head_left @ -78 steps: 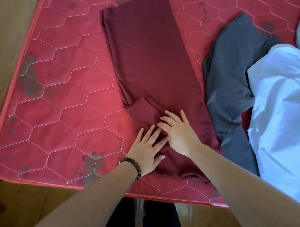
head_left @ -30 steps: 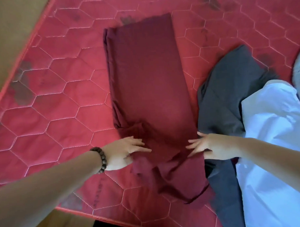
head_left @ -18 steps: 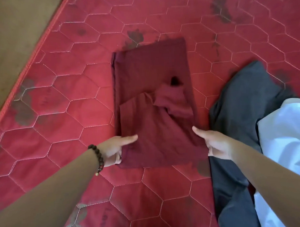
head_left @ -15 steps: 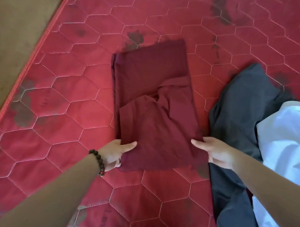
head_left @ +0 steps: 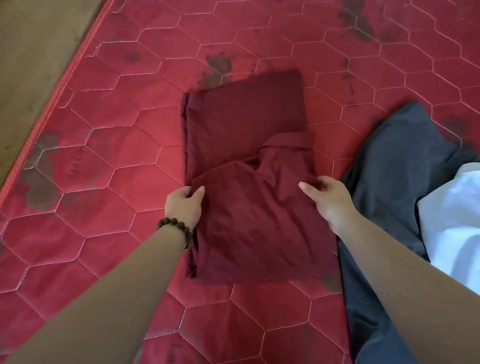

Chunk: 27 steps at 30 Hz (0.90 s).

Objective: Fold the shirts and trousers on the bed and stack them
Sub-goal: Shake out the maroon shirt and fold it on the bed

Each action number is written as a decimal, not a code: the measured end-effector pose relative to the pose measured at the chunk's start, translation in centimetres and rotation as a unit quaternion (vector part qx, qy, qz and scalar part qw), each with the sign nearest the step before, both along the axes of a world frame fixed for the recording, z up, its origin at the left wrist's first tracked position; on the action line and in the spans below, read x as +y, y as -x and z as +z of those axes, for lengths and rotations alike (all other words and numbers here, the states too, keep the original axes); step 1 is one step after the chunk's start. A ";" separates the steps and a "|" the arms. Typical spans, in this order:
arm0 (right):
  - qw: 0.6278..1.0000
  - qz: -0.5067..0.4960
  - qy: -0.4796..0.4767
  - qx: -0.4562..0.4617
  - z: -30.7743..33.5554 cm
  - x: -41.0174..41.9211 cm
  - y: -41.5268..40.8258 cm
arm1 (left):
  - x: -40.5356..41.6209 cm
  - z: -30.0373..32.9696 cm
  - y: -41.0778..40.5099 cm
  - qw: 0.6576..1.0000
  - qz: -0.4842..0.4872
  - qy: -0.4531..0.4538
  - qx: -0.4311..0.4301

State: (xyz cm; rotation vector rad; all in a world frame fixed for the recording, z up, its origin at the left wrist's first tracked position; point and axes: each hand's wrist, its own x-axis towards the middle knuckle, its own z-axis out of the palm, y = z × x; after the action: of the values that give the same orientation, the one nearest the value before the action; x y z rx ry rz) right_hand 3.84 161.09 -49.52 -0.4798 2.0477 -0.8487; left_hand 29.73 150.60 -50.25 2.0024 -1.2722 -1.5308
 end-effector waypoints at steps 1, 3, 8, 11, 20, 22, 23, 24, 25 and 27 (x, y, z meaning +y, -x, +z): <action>1.000 -0.009 0.006 0.023 -0.2 -0.1 -0.1 | 0.0 -0.2 -0.3 1.000 0.019 0.001 -0.010; 0.999 -0.024 -0.008 0.046 -0.5 0.3 -0.5 | 0.4 -0.2 -0.8 0.999 0.017 0.005 -0.035; 0.997 0.001 -0.049 0.056 -0.3 0.4 -0.3 | 0.2 -0.6 -1.5 1.000 0.000 -0.003 -0.005; 0.995 0.001 -0.012 0.100 0.1 -1.4 0.4 | -1.0 -0.4 -1.0 1.000 -0.015 0.014 0.012; 0.983 0.010 0.041 0.178 -1.1 -4.8 1.0 | -2.0 -0.6 -0.5 0.988 -0.078 0.101 -0.086; 0.991 -0.016 0.045 0.128 -0.8 -5.4 0.8 | -2.2 -0.5 -0.2 0.990 -0.085 0.089 -0.073; 0.994 -0.027 0.037 0.097 -0.6 -5.9 0.8 | -2.5 -0.3 -0.1 0.990 -0.091 0.080 -0.066; 0.996 -0.036 0.025 0.072 -0.5 -6.4 1.0 | -2.7 -0.3 0.1 0.990 -0.101 0.073 -0.063; 0.998 -0.043 0.015 0.048 -0.5 -7.0 1.2 | -2.9 -0.3 0.1 0.989 -0.116 0.069 -0.063; 0.998 -0.062 0.024 -0.009 -0.6 -7.9 1.7 | -3.3 -0.3 0.1 0.986 -0.143 0.062 -0.063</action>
State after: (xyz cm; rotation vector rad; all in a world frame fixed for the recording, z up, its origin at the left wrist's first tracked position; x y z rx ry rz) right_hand 2.15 153.20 -50.12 -0.3732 2.0605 -0.9742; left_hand 29.59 147.34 -50.57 1.9295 -1.7261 -1.4195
